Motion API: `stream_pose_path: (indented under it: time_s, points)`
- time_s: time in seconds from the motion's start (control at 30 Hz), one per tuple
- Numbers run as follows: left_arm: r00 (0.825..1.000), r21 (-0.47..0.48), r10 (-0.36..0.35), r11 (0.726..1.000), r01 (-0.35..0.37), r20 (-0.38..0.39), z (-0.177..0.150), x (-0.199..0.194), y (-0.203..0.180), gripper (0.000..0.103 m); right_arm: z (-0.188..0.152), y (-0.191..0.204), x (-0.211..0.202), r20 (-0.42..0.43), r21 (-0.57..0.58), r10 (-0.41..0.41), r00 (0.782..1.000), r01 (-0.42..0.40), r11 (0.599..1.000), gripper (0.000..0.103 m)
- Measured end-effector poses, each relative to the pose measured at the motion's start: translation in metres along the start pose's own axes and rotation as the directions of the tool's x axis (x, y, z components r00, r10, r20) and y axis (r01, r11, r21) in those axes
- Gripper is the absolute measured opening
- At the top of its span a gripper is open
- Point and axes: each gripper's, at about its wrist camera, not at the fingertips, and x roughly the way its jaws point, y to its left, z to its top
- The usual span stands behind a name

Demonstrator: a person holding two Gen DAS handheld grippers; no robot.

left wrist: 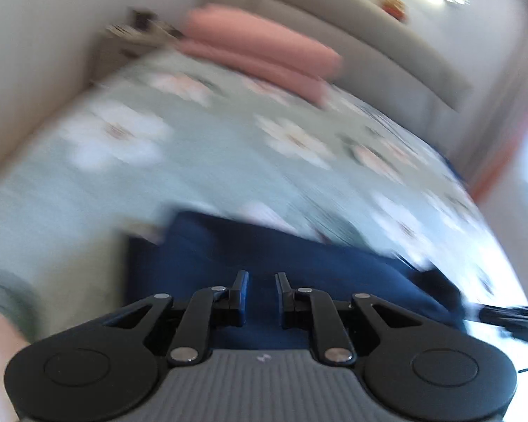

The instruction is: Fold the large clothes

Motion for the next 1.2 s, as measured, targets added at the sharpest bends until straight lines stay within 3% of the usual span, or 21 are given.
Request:
stream_pose_path:
  time_s: [0.1, 0.13, 0.2, 0.27, 0.3, 0.37, 0.43, 0.5, 0.6, 0.63, 0.7, 0.73, 0.8, 0.83, 0.9, 0.93, 1.0, 1.13, 1.2]
  points:
    - [0.994, 0.059, 0.091, 0.994, -0.087, -0.054, -0.026, 0.024, -0.012, 0.017, -0.047, -0.020, 0.037, -0.198, 0.068, -0.143, 0.970, 0.159, 0.985, 0.000]
    - [0.988, 0.063, 0.137, 0.989, -0.133, -0.072, -0.036, 0.031, -0.004, 0.015, -0.065, -0.038, 0.035, -0.233, 0.129, -0.135, 0.963, 0.169, 0.977, 0.000]
    - [0.986, 0.016, 0.146, 0.989, -0.145, -0.076, -0.050, 0.029, 0.017, 0.006, -0.089, -0.064, 0.014, -0.242, 0.205, -0.118, 0.963, 0.170, 0.964, 0.000]
    - [0.987, -0.011, 0.139, 0.990, -0.140, -0.074, -0.051, 0.018, 0.031, 0.005, -0.100, -0.076, 0.008, -0.336, 0.192, -0.171, 0.926, 0.245, 0.950, 0.000]
    - [0.986, -0.003, 0.151, 0.988, -0.152, -0.076, -0.050, 0.016, 0.033, 0.005, -0.101, -0.084, 0.004, -0.348, 0.215, -0.164, 0.923, 0.249, 0.944, 0.000]
    - [0.982, 0.006, 0.170, 0.985, -0.170, -0.087, -0.045, 0.014, 0.032, 0.006, -0.091, -0.090, -0.006, -0.310, 0.243, -0.156, 0.938, 0.237, 0.941, 0.000]
    - [0.983, 0.016, 0.167, 0.986, -0.166, -0.081, -0.042, 0.010, 0.029, 0.009, -0.067, -0.087, -0.016, -0.194, 0.261, -0.115, 0.974, 0.164, 0.951, 0.001]
    - [0.985, 0.041, 0.159, 0.987, -0.157, -0.064, -0.038, 0.011, 0.022, 0.013, -0.038, -0.074, -0.014, -0.072, 0.241, -0.070, 0.995, 0.086, 0.967, 0.003]
    - [0.988, 0.047, 0.139, 0.990, -0.136, -0.068, -0.035, 0.022, 0.015, 0.014, 0.002, -0.053, 0.018, 0.015, 0.176, -0.009, 1.000, 0.006, 0.984, 0.005]
    - [0.988, 0.041, 0.135, 0.990, -0.132, -0.070, -0.034, 0.025, 0.015, 0.014, 0.012, -0.050, 0.036, 0.014, 0.162, 0.062, 0.998, -0.064, 0.985, 0.009]
    - [0.989, 0.031, 0.131, 0.991, -0.129, -0.068, -0.034, 0.032, 0.016, 0.014, 0.024, -0.045, 0.078, -0.064, 0.131, 0.236, 0.970, -0.227, 0.965, 0.010]
    - [0.989, 0.028, 0.130, 0.991, -0.128, -0.064, -0.034, 0.035, 0.017, 0.014, 0.023, -0.044, 0.094, -0.082, 0.104, 0.205, 0.975, -0.196, 0.975, 0.001]
    - [0.992, 0.014, 0.115, 0.993, -0.114, -0.059, -0.034, 0.040, 0.021, 0.014, 0.017, -0.056, 0.115, -0.076, 0.083, 0.073, 0.994, -0.066, 0.994, 0.000]
    - [0.993, 0.001, 0.103, 0.995, -0.104, -0.056, -0.034, 0.042, 0.025, 0.015, 0.016, -0.071, 0.118, -0.071, 0.145, 0.052, 0.996, -0.041, 0.989, 0.000]
    - [0.994, -0.022, 0.094, 0.995, -0.095, -0.049, -0.034, 0.042, 0.031, 0.014, 0.013, -0.093, 0.113, -0.053, 0.323, 0.113, 0.992, -0.090, 0.942, 0.000]
    - [0.995, -0.037, 0.090, 0.995, -0.092, -0.047, -0.035, 0.041, 0.034, 0.013, 0.013, -0.091, 0.106, -0.051, 0.334, 0.071, 0.996, -0.050, 0.941, 0.000]
    - [0.995, -0.060, 0.093, 0.994, -0.096, -0.046, -0.034, 0.038, 0.037, 0.013, 0.011, -0.083, 0.090, -0.057, 0.300, 0.015, 0.998, 0.003, 0.954, 0.000]
    - [0.995, -0.024, 0.092, 0.995, -0.094, -0.049, -0.037, 0.022, 0.024, 0.015, -0.013, -0.063, 0.047, -0.058, 0.277, 0.075, 0.995, -0.056, 0.959, 0.002]
    - [0.996, -0.020, 0.068, 0.997, -0.069, -0.055, -0.043, 0.014, 0.015, 0.015, -0.032, -0.056, 0.038, -0.099, 0.247, 0.066, 0.993, -0.039, 0.968, 0.002]
